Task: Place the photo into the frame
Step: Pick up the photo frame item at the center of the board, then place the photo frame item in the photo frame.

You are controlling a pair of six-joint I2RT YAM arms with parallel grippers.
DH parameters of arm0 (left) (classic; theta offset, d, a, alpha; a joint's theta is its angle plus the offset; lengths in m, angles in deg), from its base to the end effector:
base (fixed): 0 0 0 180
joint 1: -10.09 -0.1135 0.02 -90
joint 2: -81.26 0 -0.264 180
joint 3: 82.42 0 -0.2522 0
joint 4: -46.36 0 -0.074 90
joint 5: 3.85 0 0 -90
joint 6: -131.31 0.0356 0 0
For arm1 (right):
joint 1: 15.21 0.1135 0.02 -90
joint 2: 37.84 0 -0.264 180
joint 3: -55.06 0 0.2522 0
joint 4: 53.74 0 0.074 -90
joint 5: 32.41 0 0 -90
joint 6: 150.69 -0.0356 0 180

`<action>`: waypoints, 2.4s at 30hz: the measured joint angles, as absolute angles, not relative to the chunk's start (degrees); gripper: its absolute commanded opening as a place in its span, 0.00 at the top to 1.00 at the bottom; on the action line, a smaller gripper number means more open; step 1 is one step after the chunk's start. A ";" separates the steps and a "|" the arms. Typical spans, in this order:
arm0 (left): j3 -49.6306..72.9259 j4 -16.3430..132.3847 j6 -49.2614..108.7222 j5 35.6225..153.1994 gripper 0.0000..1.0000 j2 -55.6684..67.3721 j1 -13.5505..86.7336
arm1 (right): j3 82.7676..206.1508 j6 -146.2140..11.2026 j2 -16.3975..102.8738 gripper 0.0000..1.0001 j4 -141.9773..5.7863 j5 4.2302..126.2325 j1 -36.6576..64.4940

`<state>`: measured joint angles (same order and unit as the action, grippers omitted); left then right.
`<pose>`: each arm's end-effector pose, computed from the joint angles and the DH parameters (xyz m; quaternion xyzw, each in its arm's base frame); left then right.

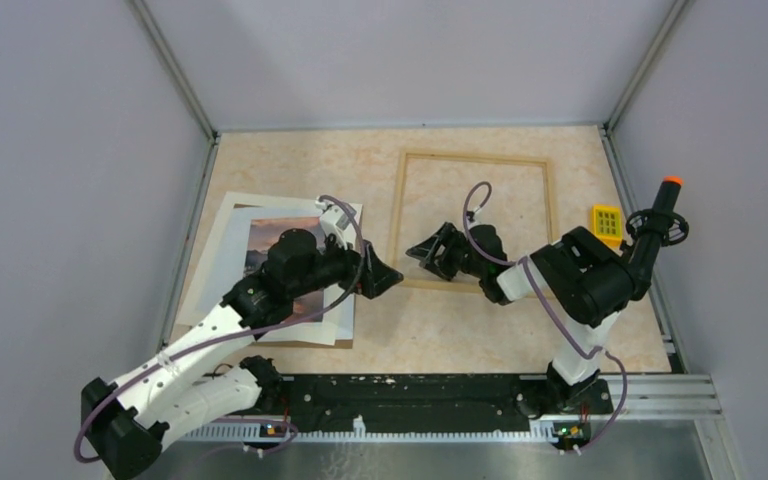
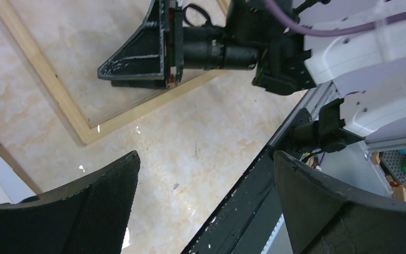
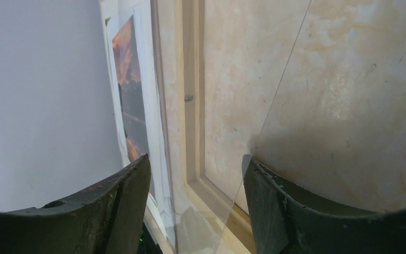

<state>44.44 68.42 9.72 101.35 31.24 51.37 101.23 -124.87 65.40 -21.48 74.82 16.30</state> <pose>0.1477 -0.1421 0.2944 0.1447 0.7973 -0.4287 0.3995 0.2636 0.1739 0.1135 0.1568 0.8221 0.4795 0.2639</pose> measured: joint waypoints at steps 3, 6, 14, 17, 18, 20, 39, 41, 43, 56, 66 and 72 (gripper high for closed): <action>41.56 70.43 10.63 102.09 0.01 31.65 51.37 | 101.07 -126.88 67.21 0.43 -18.18 73.67 16.60; 39.35 71.92 11.09 102.90 0.01 32.92 51.37 | 101.07 -128.04 68.20 0.53 -16.58 71.74 17.68; 38.89 75.24 10.96 103.93 0.01 38.12 51.37 | 101.07 -128.98 68.85 0.94 -16.02 67.92 19.45; 37.82 77.40 11.44 103.62 0.01 37.16 51.37 | 101.05 -128.24 68.85 1.00 -15.51 67.11 19.45; 36.97 78.89 11.70 102.99 0.01 36.57 51.37 | 101.05 -128.07 68.85 1.00 -15.08 67.07 19.42; 34.93 81.49 11.95 101.57 0.01 35.24 51.37 | 101.03 -127.80 68.85 1.00 -14.18 67.26 19.07; 27.07 82.41 10.42 94.58 0.02 13.42 36.35 | 126.36 -101.95 70.25 1.00 -53.22 86.76 0.30; 27.24 80.18 8.75 97.83 0.02 9.67 29.99 | 130.39 -98.03 71.69 1.00 -58.03 87.70 -0.77; 27.22 78.74 7.90 99.36 0.02 6.43 25.91 | 131.72 -95.15 72.33 1.00 -61.63 88.27 -2.26; 13.80 73.66 7.33 109.39 0.02 -20.67 17.80 | 142.14 -82.71 81.99 1.00 -75.93 98.67 -11.31; 5.08 73.36 9.98 110.71 0.02 -29.61 17.67 | 144.64 -79.24 83.12 1.00 -78.96 99.04 -13.56; 5.08 73.32 11.88 110.86 0.02 -30.20 17.62 | 142.73 -76.46 79.93 0.98 -79.38 92.66 -14.41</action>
